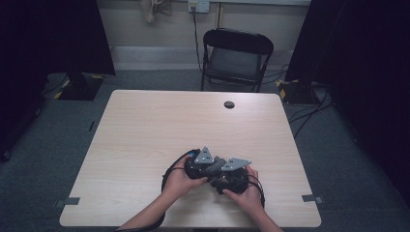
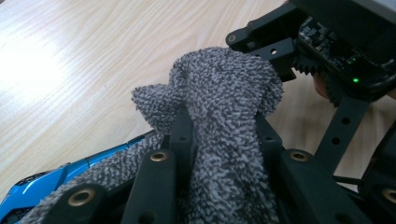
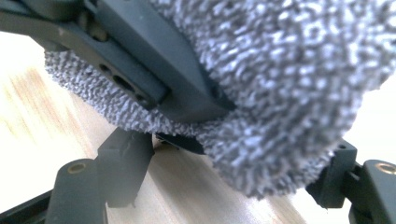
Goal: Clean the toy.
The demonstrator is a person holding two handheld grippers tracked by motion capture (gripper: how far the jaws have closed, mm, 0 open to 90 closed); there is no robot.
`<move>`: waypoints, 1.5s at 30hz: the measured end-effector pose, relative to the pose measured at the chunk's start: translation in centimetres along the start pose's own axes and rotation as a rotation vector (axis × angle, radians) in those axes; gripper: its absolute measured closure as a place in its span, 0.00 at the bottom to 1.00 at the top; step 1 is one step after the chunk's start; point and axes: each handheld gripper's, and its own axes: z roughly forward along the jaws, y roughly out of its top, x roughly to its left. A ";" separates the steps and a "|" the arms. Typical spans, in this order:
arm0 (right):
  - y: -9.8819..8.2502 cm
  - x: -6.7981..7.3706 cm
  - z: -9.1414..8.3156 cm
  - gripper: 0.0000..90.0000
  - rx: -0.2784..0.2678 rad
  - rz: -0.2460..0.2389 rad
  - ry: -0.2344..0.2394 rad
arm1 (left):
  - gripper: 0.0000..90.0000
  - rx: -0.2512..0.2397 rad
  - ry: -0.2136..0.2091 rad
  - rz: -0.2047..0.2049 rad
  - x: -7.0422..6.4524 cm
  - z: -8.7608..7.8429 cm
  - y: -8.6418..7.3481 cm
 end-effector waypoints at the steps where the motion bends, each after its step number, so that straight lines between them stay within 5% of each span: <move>1: 0.0 0.0 0.0 0.30 0.000 -0.001 0.001 | 0.76 0.007 -0.002 0.008 0.1 -0.1 0.0; 10: 0.0 0.0 0.0 0.30 0.000 0.000 0.000 | 0.77 0.013 0.003 -0.012 0.7 -0.2 0.1; 45: 0.0 0.0 0.0 0.30 0.001 -0.001 0.001 | 0.77 0.052 0.165 -0.086 6.3 -1.7 -1.0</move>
